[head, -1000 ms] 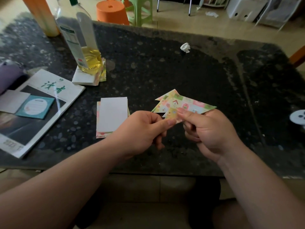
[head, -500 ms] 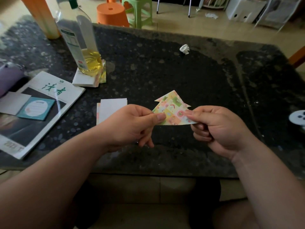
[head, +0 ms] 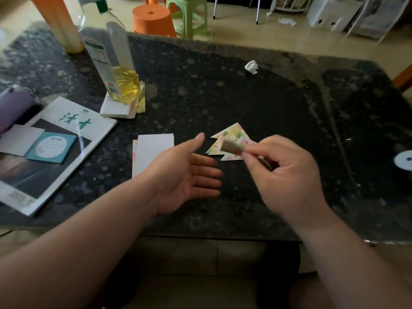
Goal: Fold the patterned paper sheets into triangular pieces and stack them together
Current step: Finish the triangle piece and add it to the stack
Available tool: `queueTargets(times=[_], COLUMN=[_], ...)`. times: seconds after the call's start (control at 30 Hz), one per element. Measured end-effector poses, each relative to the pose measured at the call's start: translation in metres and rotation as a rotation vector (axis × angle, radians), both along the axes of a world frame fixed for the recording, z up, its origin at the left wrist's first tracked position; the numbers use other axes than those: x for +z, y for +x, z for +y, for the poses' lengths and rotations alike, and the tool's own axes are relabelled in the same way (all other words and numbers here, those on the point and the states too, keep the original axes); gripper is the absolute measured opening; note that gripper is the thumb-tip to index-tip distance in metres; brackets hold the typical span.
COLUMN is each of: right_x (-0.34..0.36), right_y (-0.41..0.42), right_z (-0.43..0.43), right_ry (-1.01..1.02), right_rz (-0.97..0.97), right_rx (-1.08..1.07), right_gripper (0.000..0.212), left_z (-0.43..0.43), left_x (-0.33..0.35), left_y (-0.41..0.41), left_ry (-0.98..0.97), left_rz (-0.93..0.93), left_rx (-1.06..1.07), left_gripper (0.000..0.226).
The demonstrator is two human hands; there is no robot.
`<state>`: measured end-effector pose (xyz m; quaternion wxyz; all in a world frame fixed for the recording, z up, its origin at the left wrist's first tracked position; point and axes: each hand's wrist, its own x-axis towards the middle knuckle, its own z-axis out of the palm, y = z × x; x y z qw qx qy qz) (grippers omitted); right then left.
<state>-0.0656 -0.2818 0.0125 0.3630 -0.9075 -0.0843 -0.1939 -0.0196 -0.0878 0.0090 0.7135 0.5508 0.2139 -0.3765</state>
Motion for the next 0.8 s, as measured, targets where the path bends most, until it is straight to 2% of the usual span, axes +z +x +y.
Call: queueTargets(times=[0.07, 0.13, 0.23, 0.33, 0.4, 0.47, 0.57, 0.63, 0.73, 0.8], right_x=[-0.005, -0.007, -0.002, 0.014, 0.020, 0.019, 0.018, 0.019, 0.022, 0.021], right_y=[-0.003, -0.006, -0.008, -0.006, 0.001, 0.009, 0.007, 0.005, 0.007, 0.005], right_z=[0.005, 0.011, 0.012, 0.002, -0.004, -0.007, 0.003, 0.008, 0.006, 0.007], right_ry=[-0.060, -0.126, -0.125, 0.053, 0.282, 0.485, 0.626, 0.684, 0.828, 0.853], right_rz=[0.007, 0.042, 0.192, 0.343, 0.400, 0.553, 0.748, 0.780, 0.796, 0.784], right_rx=[0.069, 0.148, 0.291, 0.240, 0.054, -0.069, 0.016, 0.054, 0.023, -0.009], right_gripper=[0.014, 0.017, 0.022, 0.028, 0.034, 0.038, 0.017, 0.014, 0.012, 0.012], left_z=[-0.001, -0.001, 0.000, 0.003, 0.005, 0.004, -0.001, -0.003, -0.001, 0.000], left_x=[0.003, 0.004, -0.001, -0.003, -0.001, 0.000, 0.002, 0.003, 0.005, 0.006], left_y=[-0.001, -0.001, 0.000, 0.000, -0.001, -0.004, -0.008, -0.008, -0.008, -0.010], left_ry=[-0.180, -0.243, -0.052, 0.144, 0.174, 0.150, 0.147, 0.159, 0.157, 0.156], left_rz=[0.030, -0.045, -0.188, -0.317, -0.372, -0.416, -0.479, -0.515, -0.576, -0.617], left_rx=[-0.040, -0.053, -0.043, -0.147, -0.244, -0.325, -0.417, -0.428, -0.456, -0.501], left_gripper=[0.069, 0.056, 0.024, 0.021, 0.023, 0.026, 0.026, 0.024, 0.025, 0.027])
